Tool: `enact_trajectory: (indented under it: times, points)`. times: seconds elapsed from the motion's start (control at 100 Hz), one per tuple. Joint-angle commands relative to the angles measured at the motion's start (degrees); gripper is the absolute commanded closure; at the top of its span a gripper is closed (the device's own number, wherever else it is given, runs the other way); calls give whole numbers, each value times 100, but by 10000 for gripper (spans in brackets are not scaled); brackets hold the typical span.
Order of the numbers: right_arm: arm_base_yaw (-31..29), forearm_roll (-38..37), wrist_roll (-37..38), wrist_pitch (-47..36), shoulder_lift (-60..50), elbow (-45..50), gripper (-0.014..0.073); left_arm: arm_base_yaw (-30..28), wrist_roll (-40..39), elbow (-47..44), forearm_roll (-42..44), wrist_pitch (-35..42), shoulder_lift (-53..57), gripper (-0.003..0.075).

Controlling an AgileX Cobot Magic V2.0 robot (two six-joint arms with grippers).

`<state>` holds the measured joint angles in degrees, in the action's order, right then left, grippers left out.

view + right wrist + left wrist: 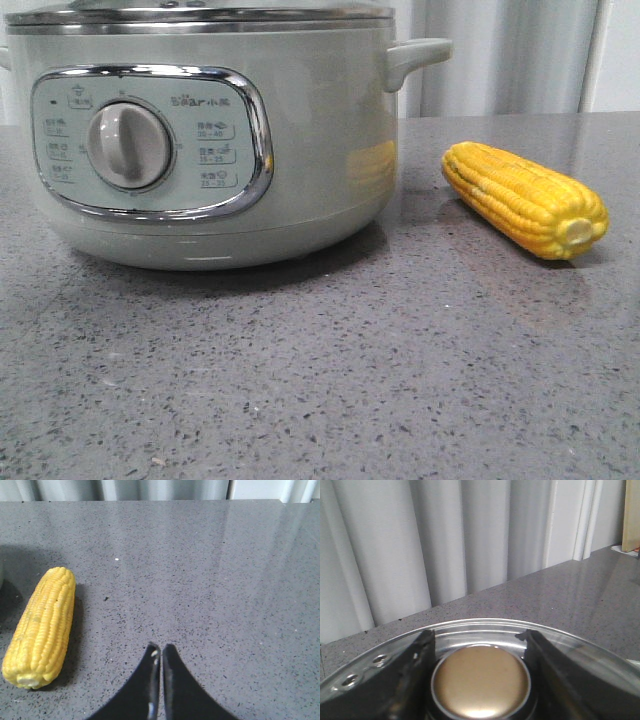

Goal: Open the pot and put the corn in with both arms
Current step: 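Grasp the lid knob with the left gripper and lift the lid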

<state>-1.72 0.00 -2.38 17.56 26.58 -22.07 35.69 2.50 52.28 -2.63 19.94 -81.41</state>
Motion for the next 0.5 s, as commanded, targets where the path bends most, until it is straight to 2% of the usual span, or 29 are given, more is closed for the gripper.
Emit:
enact_trajectory:
  times: [0.0, 0.49]
  points:
    - [-24, -52, -32, -480, 67, -146, 667, 28, 10, 165, 8, 605, 159, 741]
    - [-24, -52, -32, -480, 67, -146, 667, -30, 64, 165, 8, 1348, 784, 741]
